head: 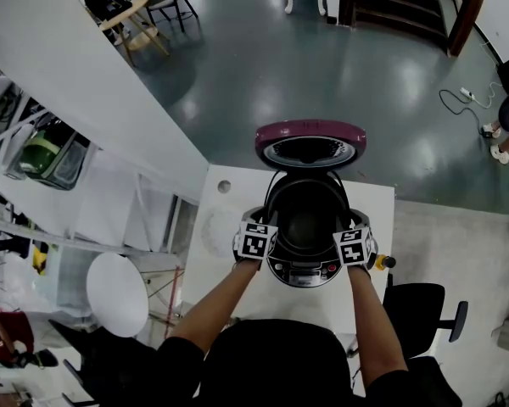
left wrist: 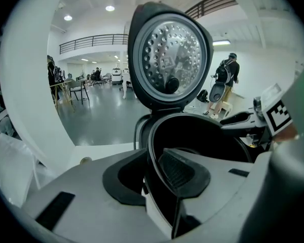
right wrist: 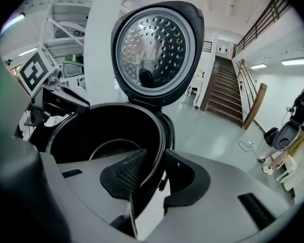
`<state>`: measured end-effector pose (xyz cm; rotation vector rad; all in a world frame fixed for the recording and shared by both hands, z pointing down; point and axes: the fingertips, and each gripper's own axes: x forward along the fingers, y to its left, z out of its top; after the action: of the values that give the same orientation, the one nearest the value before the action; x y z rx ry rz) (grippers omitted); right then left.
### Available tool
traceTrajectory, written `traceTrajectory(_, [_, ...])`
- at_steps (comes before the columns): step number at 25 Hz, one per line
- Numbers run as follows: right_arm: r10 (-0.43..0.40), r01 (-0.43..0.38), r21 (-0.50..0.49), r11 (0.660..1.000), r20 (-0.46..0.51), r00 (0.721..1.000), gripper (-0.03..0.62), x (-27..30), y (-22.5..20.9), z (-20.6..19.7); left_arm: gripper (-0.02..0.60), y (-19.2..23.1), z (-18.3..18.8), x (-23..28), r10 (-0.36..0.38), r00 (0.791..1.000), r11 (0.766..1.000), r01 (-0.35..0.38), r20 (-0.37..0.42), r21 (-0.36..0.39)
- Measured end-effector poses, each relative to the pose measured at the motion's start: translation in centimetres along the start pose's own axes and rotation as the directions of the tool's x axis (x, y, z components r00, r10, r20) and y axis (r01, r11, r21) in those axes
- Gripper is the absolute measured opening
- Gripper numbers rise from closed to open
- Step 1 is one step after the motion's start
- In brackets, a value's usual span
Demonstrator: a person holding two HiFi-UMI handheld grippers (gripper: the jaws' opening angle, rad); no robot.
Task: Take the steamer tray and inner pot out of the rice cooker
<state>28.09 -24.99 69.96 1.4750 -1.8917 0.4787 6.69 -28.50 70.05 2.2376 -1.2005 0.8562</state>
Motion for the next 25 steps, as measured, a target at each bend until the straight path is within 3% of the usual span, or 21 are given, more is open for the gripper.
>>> traceTrajectory(6, [0.011, -0.012, 0.034, 0.999, 0.006, 1.000, 0.100, 0.2, 0.0, 0.1, 0.086, -0.1, 0.1, 0.7, 0.013, 0.999, 0.999, -0.011, -0.042, 0.046])
traceTrajectory(16, [0.037, -0.038, 0.101, 0.994, 0.020, 0.999, 0.064, 0.0, -0.4, 0.3, 0.055, 0.0, 0.6, 0.0, -0.032, 0.999, 0.998, 0.031, -0.017, -0.048])
traceTrajectory(25, [0.049, -0.052, 0.117, 0.992, 0.032, 0.998, 0.044, -1.0, -0.9, 1.4, 0.043, 0.0, 0.7, -0.8, -0.020, 1.000, 0.997, 0.020, -0.004, -0.068])
